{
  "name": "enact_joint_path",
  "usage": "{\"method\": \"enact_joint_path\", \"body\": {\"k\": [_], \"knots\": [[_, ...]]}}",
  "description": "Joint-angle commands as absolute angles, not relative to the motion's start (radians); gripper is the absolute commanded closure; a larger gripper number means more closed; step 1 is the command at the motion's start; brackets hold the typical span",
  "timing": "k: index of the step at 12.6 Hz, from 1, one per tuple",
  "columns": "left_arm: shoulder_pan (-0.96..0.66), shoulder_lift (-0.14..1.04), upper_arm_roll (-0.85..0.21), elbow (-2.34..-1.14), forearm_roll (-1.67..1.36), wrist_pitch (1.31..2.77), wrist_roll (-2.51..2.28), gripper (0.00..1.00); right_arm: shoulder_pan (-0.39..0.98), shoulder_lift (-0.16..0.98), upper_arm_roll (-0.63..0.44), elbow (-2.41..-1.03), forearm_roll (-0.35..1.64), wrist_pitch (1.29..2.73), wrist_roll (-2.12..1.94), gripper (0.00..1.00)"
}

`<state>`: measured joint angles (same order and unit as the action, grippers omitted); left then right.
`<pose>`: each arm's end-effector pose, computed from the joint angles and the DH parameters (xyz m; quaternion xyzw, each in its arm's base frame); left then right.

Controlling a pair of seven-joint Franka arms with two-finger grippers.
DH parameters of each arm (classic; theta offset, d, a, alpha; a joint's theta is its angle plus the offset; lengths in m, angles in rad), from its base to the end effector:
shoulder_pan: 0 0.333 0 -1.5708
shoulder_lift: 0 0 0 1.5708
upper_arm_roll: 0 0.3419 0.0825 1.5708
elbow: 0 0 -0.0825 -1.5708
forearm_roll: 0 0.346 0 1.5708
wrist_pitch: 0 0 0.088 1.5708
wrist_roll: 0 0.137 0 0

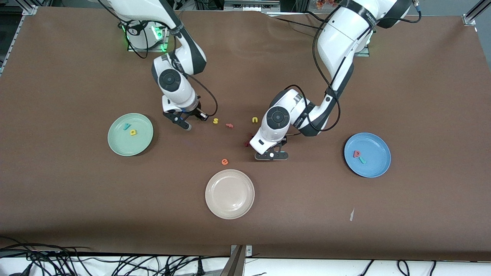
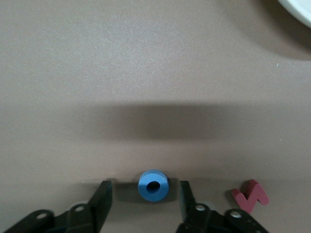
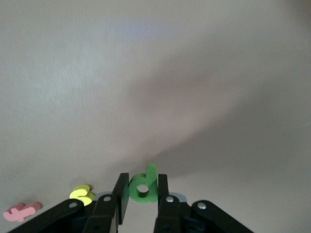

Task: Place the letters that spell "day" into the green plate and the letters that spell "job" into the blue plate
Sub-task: 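Carry the green d to the green plate and open the right gripper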

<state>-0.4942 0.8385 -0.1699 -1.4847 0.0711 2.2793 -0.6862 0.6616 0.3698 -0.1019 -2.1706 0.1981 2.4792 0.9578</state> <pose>0.5671 -0.4131 0.1892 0.9991 0.0141 -0.0354 0.0189 0.4593 0.2917 0.2422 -0.9610 0.2723 0.0481 0.0097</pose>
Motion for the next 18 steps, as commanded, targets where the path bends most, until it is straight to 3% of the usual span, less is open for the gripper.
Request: {"method": "enact_joint_path", "body": {"k": [1, 5, 6, 8, 11, 12, 13, 14, 15, 18], "knots": [[-0.534, 0.862, -0.128, -1.445, 0.071, 2.261, -0.687, 0.45, 0.667, 0.299, -0.214, -2.135, 0.190, 2.318, 0.788, 0.85], [-0.554, 0.874, -0.106, -1.428, 0.072, 2.261, -0.706, 0.58, 0.666, 0.302, -0.392, -2.137, 0.190, 2.309, 0.427, 0.84], [-0.555, 0.874, -0.106, -1.428, 0.072, 2.260, -0.706, 0.65, 0.657, 0.308, -0.423, -2.135, 0.190, 2.313, 0.346, 0.84], [-0.555, 0.874, -0.106, -1.428, 0.072, 2.261, -0.706, 0.81, 0.605, 0.342, -0.449, -2.132, 0.198, 2.338, 0.208, 0.84], [-0.552, 0.865, -0.106, -1.428, 0.074, 2.258, -0.704, 0.96, 0.551, 0.403, -0.446, -2.134, 0.212, 2.398, 0.118, 0.82], [-0.540, 0.850, -0.104, -1.428, 0.074, 2.237, -0.701, 0.99, 0.551, 0.405, -0.446, -2.134, 0.212, 2.398, 0.121, 0.74], [-0.523, 0.824, -0.104, -1.425, 0.075, 2.177, -0.692, 1.00, 0.551, 0.403, -0.445, -2.132, 0.212, 2.396, 0.126, 0.57], [-0.482, 0.792, -0.106, -1.424, 0.077, 2.124, -0.668, 1.00, 0.552, 0.400, -0.443, -2.132, 0.215, 2.390, 0.132, 0.08], [-0.448, 0.760, -0.109, -1.434, 0.075, 2.074, -0.610, 1.00, 0.555, 0.391, -0.440, -2.132, 0.222, 2.384, 0.136, 0.00], [-0.330, 0.669, -0.112, -1.523, 0.071, 2.013, -0.456, 1.00, 0.560, 0.364, -0.439, -2.100, 0.222, 2.329, 0.141, 0.00]]}}
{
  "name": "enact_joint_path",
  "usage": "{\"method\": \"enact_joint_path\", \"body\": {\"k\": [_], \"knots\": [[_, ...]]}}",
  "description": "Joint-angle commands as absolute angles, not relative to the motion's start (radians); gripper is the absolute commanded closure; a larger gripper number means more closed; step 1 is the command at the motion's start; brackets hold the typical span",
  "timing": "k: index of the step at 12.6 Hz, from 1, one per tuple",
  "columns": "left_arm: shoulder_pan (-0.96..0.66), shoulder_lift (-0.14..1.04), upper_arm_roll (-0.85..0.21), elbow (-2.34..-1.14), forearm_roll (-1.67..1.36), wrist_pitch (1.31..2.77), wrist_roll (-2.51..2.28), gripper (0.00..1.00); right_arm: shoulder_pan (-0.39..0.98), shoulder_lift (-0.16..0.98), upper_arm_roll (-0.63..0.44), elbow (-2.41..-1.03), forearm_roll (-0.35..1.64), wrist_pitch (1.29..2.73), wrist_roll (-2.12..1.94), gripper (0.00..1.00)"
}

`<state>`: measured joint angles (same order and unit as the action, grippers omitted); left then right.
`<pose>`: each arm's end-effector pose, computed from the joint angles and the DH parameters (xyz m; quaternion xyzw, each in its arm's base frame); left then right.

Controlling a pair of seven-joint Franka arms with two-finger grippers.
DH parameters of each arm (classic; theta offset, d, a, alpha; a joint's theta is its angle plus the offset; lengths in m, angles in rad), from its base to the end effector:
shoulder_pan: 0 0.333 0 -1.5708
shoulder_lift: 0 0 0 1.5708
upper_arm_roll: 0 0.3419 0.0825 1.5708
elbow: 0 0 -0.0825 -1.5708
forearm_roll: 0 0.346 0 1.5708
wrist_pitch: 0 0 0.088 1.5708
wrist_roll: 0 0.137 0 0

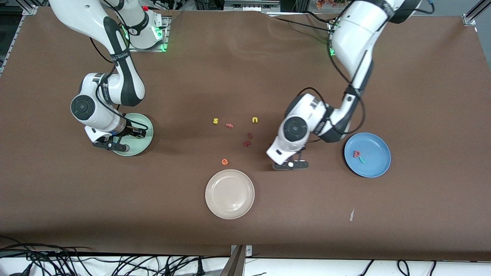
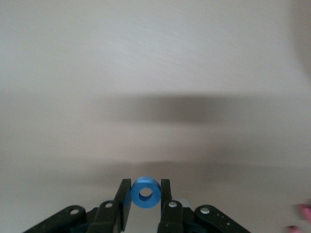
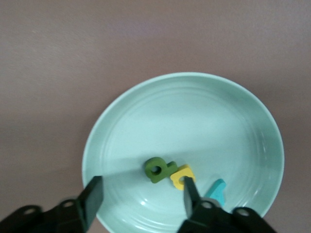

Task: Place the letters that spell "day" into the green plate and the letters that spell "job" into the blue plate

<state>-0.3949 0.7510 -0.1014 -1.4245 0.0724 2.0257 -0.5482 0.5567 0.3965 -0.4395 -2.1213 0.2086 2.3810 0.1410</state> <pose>0.6175 -0.3125 0.2509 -0.9972 -0.0186 0.0652 0.0327 0.5442 0.0743 0.2553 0.9957 -0.0797 -0.0417 0.0205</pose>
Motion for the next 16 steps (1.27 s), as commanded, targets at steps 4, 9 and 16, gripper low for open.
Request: {"method": "enact_joint_path", "body": {"k": [4, 9, 16], "knots": [[-0.137, 0.562, -0.112, -1.660, 0.075, 2.020, -0.156, 1.00, 0.549, 0.365, -0.446, -1.832, 0.209, 1.977, 0.126, 0.00], [0.049, 0.546, -0.110, -1.802, 0.078, 2.191, 0.129, 1.00, 0.430, 0.364, -0.466, -1.516, 0.201, 1.636, -0.139, 0.00], [0.083, 0.512, -0.095, -1.674, 0.077, 1.984, 0.129, 0.00, 0.416, 0.361, -0.492, -1.226, 0.095, 1.519, -0.155, 0.00]]}}
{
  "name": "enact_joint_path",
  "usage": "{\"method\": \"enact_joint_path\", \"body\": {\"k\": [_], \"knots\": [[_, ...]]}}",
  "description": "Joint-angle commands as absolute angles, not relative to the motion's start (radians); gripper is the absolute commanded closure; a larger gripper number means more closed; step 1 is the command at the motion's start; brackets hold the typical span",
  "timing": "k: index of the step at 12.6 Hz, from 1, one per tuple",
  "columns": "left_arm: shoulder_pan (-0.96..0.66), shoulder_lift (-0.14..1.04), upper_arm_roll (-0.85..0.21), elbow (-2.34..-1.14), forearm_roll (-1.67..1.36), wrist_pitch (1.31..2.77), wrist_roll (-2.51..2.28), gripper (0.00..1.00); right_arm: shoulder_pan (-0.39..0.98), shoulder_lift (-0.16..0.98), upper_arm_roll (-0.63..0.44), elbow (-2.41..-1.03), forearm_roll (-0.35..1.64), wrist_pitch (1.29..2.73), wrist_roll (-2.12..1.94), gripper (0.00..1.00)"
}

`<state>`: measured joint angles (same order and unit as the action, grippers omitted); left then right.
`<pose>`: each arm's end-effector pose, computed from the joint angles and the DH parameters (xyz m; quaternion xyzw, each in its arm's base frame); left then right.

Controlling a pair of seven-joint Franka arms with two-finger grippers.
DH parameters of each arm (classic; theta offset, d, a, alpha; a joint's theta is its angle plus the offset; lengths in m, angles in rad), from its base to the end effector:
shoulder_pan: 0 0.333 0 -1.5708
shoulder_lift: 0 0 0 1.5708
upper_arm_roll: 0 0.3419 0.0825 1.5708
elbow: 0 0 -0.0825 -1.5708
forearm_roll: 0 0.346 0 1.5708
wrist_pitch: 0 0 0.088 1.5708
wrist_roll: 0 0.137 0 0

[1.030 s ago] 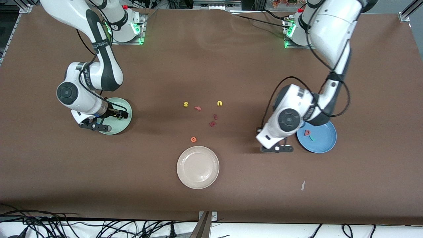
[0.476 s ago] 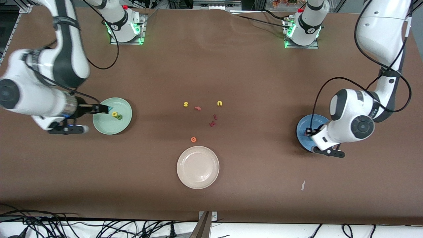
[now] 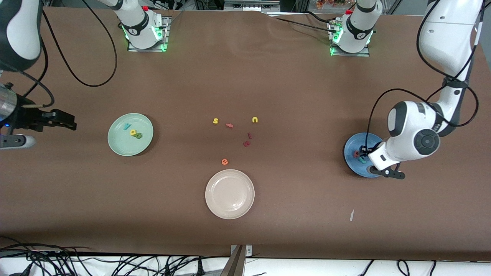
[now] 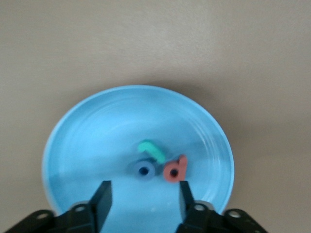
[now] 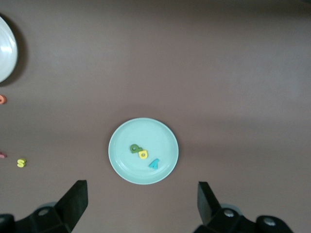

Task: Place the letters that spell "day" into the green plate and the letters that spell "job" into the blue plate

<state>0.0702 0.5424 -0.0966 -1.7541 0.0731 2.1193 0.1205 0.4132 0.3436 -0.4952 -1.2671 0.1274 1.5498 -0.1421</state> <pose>0.6234 -0.0060 0.2662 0.9921 -0.0901 -0.0870 0.0001 0.6146 0.0216 0.5726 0.9989 0.0421 -0.0127 0.0155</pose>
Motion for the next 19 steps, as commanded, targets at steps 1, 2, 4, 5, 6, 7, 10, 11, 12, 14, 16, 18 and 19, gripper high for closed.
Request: {"method": "enact_joint_path", "body": {"k": [1, 2, 4, 5, 6, 7, 10, 11, 12, 14, 16, 18, 19], "knots": [[0.084, 0.512, -0.095, -1.614, 0.075, 1.894, 0.126, 0.00, 0.416, 0.353, -0.492, -1.229, 0.091, 1.493, -0.155, 0.00], [0.084, 0.512, -0.095, -1.564, 0.075, 1.817, 0.121, 0.00, 0.416, 0.347, -0.494, -1.226, 0.097, 1.455, -0.155, 0.00], [0.084, 0.496, -0.081, -1.491, 0.072, 1.697, 0.103, 0.00, 0.414, 0.303, -0.480, -1.251, 0.098, 1.399, -0.152, 0.00], [0.095, 0.480, -0.077, -1.468, 0.063, 1.653, 0.085, 0.00, 0.382, 0.219, -0.418, -1.355, 0.080, 1.411, -0.149, 0.00], [0.107, 0.462, -0.078, -1.453, 0.061, 1.613, 0.081, 0.00, 0.283, 0.140, -0.285, -1.450, 0.034, 1.472, -0.135, 0.00], [0.112, 0.440, -0.078, -1.441, 0.061, 1.577, 0.083, 0.00, 0.162, 0.079, -0.138, -1.523, -0.010, 1.515, -0.120, 0.00], [0.117, 0.388, -0.080, -1.421, 0.070, 1.525, 0.077, 0.00, -0.006, 0.038, 0.040, -1.583, -0.046, 1.563, -0.055, 0.00], [0.120, 0.359, -0.078, -1.428, 0.072, 1.528, 0.077, 0.00, -0.038, 0.041, 0.060, -1.583, -0.045, 1.568, -0.055, 0.00], [0.121, 0.323, -0.077, -1.449, 0.072, 1.542, 0.075, 0.00, -0.081, 0.046, 0.089, -1.585, -0.043, 1.571, -0.058, 0.00], [0.117, 0.225, -0.077, -1.500, 0.065, 1.583, 0.066, 0.00, -0.106, 0.052, 0.120, -1.572, -0.041, 1.566, -0.057, 0.00], [0.085, 0.121, -0.077, -1.558, 0.068, 1.635, 0.069, 0.00, -0.106, 0.048, 0.120, -1.566, -0.031, 1.562, -0.051, 0.00], [0.075, 0.057, -0.074, -1.568, 0.064, 1.635, 0.064, 0.00, -0.109, 0.040, 0.117, -1.591, -0.006, 1.607, -0.013, 0.00], [0.072, 0.037, -0.071, -1.581, 0.063, 1.634, 0.064, 0.00, -0.109, 0.031, 0.112, -1.604, -0.002, 1.633, 0.001, 0.00]]}}
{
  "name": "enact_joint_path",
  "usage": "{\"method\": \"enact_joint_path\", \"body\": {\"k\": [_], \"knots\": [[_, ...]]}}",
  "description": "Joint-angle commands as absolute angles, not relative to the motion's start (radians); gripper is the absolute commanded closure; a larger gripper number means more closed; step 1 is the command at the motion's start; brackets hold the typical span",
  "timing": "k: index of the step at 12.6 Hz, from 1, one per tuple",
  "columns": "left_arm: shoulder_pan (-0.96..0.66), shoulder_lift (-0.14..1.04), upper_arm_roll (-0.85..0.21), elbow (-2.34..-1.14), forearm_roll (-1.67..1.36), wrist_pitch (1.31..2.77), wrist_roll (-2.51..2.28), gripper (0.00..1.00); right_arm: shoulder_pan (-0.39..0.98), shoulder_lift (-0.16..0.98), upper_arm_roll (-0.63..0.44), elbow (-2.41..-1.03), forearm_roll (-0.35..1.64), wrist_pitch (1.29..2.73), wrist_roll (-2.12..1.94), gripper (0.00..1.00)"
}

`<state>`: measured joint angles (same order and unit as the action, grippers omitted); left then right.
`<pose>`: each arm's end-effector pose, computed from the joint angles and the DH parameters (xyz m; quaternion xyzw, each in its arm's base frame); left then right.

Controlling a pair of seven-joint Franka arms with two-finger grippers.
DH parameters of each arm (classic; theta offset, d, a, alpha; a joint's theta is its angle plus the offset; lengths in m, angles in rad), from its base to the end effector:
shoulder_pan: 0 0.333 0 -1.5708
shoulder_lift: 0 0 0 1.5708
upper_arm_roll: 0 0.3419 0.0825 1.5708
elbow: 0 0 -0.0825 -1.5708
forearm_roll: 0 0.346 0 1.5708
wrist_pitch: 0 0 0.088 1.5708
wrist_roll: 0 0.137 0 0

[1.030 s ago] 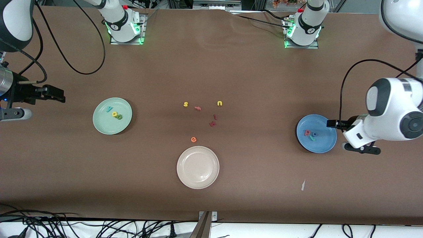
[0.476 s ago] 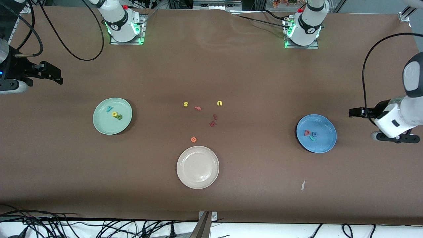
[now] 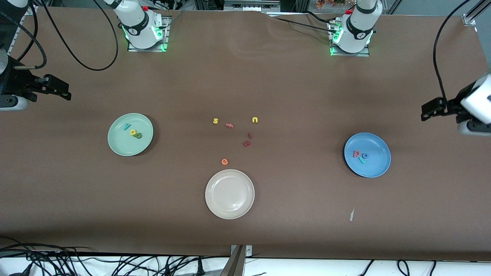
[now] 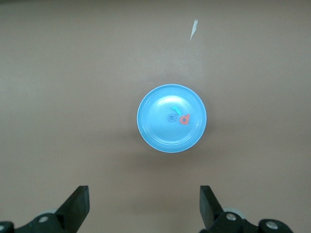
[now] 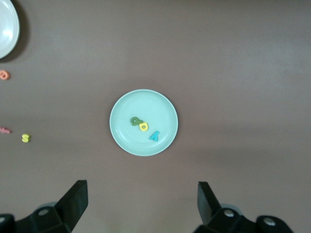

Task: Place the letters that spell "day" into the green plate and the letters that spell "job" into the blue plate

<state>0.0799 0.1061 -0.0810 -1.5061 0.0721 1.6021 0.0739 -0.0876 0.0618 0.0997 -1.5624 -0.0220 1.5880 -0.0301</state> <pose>0.5539 0.0116 0.5949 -0.9987 0.0386 0.0060 0.0315 0.5363 0.0018 0.5931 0.9996 0.0214 -0.0180 0.0078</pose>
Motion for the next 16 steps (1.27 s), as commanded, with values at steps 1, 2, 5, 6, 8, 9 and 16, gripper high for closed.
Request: {"method": "enact_joint_path", "body": {"k": [1, 2, 5, 6, 8, 9, 16], "knots": [[0.054, 0.009, -0.069, -1.626, 0.061, 1.637, 0.061, 0.00, -0.109, 0.011, 0.109, -1.627, -0.002, 1.644, 0.003, 0.00], [0.049, -0.007, -0.068, -1.653, 0.052, 1.638, 0.066, 0.00, -0.109, -0.007, 0.103, -1.656, 0.000, 1.681, 0.014, 0.00], [0.034, -0.053, -0.064, -1.678, 0.020, 1.632, 0.078, 0.00, -0.107, -0.015, 0.075, -1.666, 0.015, 1.657, 0.052, 0.00], [0.037, -0.054, -0.064, -1.678, 0.018, 1.626, 0.075, 0.00, -0.107, -0.015, 0.077, -1.666, 0.017, 1.635, 0.055, 0.00], [0.043, -0.048, -0.064, -1.678, 0.012, 1.606, 0.078, 0.00, -0.107, -0.031, 0.081, -1.660, 0.017, 1.574, 0.067, 0.00], [0.051, -0.032, -0.064, -1.677, -0.014, 1.605, 0.078, 0.00, -0.107, -0.032, 0.081, -1.661, 0.017, 1.572, 0.075, 0.00], [0.058, -0.023, -0.064, -1.663, -0.018, 1.588, 0.080, 0.00, -0.098, -0.020, 0.093, -1.654, 0.014, 1.591, 0.055, 0.00]]}}
